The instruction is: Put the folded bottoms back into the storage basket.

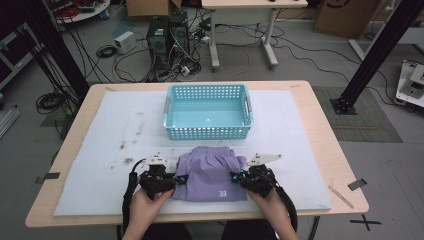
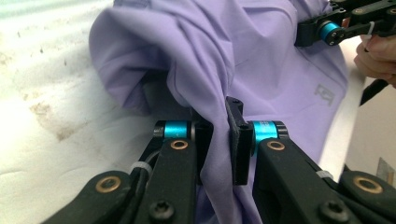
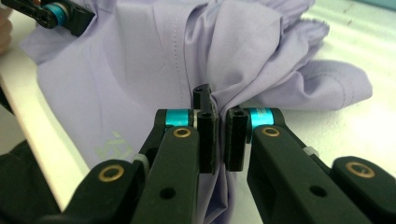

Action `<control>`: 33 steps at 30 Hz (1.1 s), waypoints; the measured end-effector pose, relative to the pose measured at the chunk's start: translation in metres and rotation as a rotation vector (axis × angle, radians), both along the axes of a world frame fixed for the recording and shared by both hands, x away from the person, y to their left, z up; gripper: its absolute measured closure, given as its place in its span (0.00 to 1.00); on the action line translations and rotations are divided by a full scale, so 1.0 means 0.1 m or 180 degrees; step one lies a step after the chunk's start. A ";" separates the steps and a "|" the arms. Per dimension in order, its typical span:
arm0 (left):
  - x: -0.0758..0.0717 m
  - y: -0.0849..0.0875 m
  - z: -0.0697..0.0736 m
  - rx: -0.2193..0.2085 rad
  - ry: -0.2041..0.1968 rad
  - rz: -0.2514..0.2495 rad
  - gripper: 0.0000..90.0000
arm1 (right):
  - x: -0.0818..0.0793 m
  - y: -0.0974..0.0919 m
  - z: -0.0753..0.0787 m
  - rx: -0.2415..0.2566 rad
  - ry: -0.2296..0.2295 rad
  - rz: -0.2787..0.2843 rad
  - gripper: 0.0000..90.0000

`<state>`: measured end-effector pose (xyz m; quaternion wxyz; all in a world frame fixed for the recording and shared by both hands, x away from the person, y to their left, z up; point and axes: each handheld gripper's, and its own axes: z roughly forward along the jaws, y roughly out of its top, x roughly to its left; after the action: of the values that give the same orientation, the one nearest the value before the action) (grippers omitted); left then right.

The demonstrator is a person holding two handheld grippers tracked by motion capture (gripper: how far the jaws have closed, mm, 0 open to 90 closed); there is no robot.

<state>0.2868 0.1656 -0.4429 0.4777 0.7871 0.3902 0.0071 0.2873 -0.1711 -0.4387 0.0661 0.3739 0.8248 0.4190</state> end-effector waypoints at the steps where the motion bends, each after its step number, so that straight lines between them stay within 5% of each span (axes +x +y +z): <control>1: -0.01 0.01 0.02 -0.0032 -0.0021 -0.0013 0.93 | 0.00 -0.01 0.01 0.0013 -0.0020 0.0010 0.97; 21: 0.06 0.07 0.62 -0.0199 -0.0439 -0.0101 0.94 | 0.07 -0.06 0.52 0.0271 -0.0277 -0.0001 0.97; 33: 0.28 0.12 1.18 -0.0207 -0.0727 -0.0071 0.94 | 0.28 -0.02 1.01 0.0326 -0.0494 0.0008 0.97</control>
<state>0.3151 0.1773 -0.3253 0.5443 0.7696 0.3244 0.0787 0.3150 -0.1731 -0.3373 0.1100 0.3421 0.7952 0.4884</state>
